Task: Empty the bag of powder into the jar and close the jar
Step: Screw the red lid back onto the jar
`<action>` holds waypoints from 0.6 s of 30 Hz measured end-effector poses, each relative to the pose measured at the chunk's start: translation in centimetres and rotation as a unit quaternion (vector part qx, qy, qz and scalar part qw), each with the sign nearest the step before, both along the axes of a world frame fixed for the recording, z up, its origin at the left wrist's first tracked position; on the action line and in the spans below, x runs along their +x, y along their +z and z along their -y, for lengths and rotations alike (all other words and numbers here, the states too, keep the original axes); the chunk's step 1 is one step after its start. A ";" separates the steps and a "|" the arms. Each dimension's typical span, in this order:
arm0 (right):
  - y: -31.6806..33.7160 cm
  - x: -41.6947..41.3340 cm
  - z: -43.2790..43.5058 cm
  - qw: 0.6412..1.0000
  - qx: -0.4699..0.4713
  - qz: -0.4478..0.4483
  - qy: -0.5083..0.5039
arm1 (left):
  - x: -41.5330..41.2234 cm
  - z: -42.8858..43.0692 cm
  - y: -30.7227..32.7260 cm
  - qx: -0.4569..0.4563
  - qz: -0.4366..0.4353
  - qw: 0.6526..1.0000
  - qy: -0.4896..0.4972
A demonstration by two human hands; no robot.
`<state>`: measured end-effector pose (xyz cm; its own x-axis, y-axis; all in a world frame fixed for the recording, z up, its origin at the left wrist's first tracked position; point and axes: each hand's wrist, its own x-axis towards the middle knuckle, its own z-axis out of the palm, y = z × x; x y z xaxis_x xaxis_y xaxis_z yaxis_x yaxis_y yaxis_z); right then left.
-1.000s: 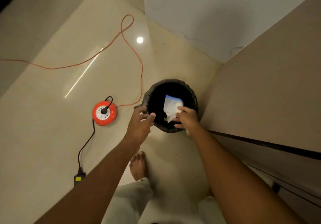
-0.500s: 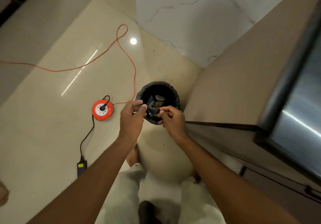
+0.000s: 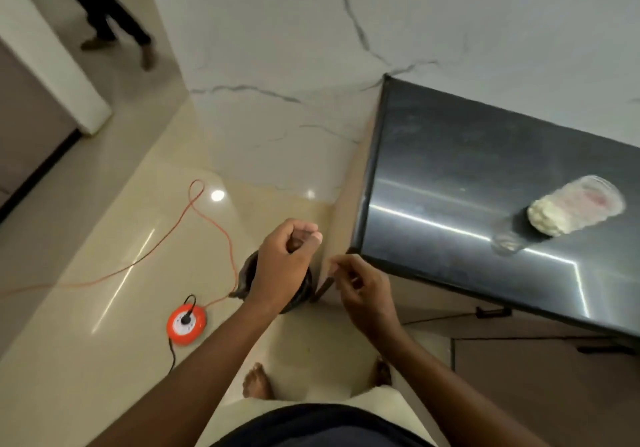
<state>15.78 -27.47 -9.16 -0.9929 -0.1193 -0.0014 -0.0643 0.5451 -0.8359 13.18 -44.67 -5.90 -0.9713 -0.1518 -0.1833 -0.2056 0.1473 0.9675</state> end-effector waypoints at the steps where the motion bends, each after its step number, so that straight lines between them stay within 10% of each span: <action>1: 0.5 -0.1 -1.3 0.999 0.010 -0.028 -0.011 | -0.5 -1.0 0.8 -0.004 -0.015 1.000 -0.021; 18: 3.8 -7.3 -38.8 0.943 0.149 -0.190 -0.230 | -12.6 -35.7 2.1 0.062 0.030 0.971 -0.230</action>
